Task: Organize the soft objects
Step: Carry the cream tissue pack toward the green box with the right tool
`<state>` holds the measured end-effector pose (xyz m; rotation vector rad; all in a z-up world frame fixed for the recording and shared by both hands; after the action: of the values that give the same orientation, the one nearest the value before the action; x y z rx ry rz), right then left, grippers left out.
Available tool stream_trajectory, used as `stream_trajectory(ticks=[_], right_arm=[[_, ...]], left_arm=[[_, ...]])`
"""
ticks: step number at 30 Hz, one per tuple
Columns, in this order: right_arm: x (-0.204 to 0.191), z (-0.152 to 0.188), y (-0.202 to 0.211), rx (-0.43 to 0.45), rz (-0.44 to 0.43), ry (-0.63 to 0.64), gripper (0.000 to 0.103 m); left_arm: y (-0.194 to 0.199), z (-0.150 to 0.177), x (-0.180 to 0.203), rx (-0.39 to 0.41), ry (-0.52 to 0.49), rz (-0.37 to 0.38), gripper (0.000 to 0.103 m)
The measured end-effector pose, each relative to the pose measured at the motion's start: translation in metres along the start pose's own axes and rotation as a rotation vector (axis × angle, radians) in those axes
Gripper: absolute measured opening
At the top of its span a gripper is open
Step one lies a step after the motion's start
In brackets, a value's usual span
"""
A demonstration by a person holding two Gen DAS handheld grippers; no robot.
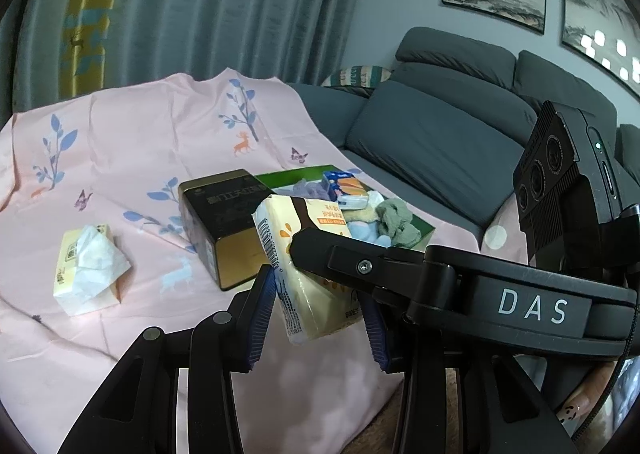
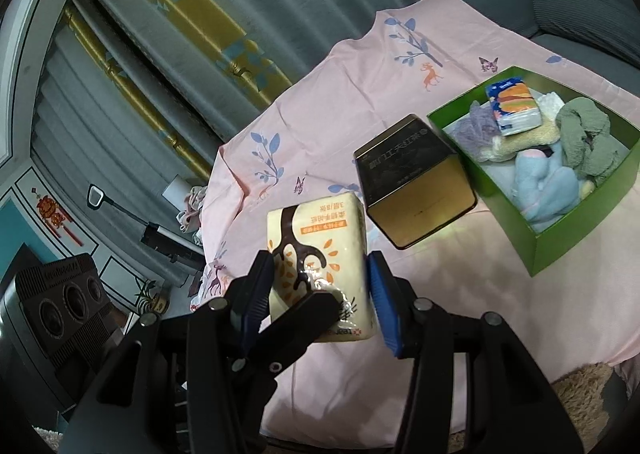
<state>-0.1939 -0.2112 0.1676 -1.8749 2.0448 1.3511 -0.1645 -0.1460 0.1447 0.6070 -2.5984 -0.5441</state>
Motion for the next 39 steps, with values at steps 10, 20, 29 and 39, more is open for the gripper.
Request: stream_trajectory(ticks=[10,20,29,39], right_arm=[[0.006,0.003,0.006,0.014,0.017,-0.030,0.048],[0.016,0.001,0.010,0.025,0.033,-0.061,0.048],[0.025,0.000,0.011,0.030,0.054,-0.081,0.048],[0.035,-0.001,0.009,0.029,0.066,-0.100,0.048]], left_arm=[[-0.012,-0.002,0.007,-0.015,-0.015,0.016,0.042],[-0.025,-0.004,0.014,-0.030,-0.028,0.034,0.042],[-0.037,-0.006,0.016,-0.043,-0.028,0.053,0.042],[-0.049,-0.006,0.019,-0.057,-0.026,0.063,0.042]])
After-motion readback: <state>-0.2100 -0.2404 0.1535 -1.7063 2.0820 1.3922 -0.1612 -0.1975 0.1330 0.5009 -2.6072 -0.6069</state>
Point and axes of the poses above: each gripper's, at about its wrist camera, not at the fingertips, and y roughly against the way its jaws point, x to its right, z to its underside, the point moved 5 cm from there along -y, roughly the way its jaws point, and after that the axes turned 10 degrees about z, right-handed, at the moved point
